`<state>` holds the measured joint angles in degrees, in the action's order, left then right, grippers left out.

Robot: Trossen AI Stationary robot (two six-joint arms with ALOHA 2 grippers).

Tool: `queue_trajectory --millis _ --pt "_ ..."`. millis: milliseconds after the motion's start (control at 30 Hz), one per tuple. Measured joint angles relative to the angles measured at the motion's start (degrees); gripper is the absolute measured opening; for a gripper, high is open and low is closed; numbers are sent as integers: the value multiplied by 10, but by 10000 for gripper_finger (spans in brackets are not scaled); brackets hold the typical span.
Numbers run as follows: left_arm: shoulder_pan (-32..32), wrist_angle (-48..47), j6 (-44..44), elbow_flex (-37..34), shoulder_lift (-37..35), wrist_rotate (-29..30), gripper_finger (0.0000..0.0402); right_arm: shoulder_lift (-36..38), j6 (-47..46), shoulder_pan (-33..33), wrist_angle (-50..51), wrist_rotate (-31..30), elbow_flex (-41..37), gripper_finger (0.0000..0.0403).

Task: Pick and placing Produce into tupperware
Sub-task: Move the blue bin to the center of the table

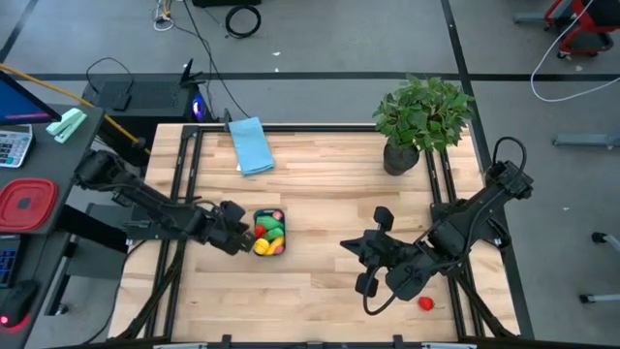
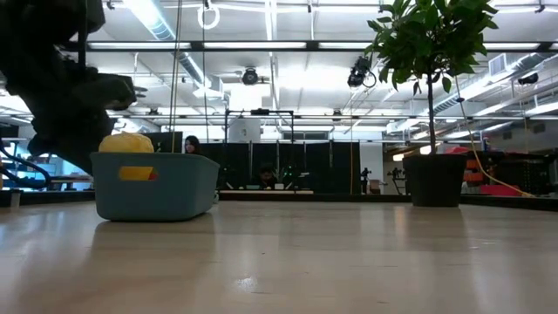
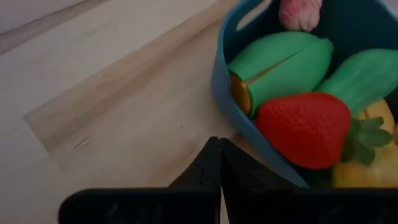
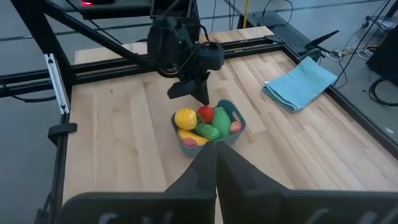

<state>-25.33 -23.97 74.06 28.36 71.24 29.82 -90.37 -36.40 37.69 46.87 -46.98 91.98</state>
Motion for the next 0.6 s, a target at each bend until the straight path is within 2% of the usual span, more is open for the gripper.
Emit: queue_trajectory --millis 300,600 --pt "9 23 -11 0 4 0 2 0 0 0 0 0 0 3" --pt "36 114 -37 0 88 -15 1 0 -10 0 -2 2 0 5"
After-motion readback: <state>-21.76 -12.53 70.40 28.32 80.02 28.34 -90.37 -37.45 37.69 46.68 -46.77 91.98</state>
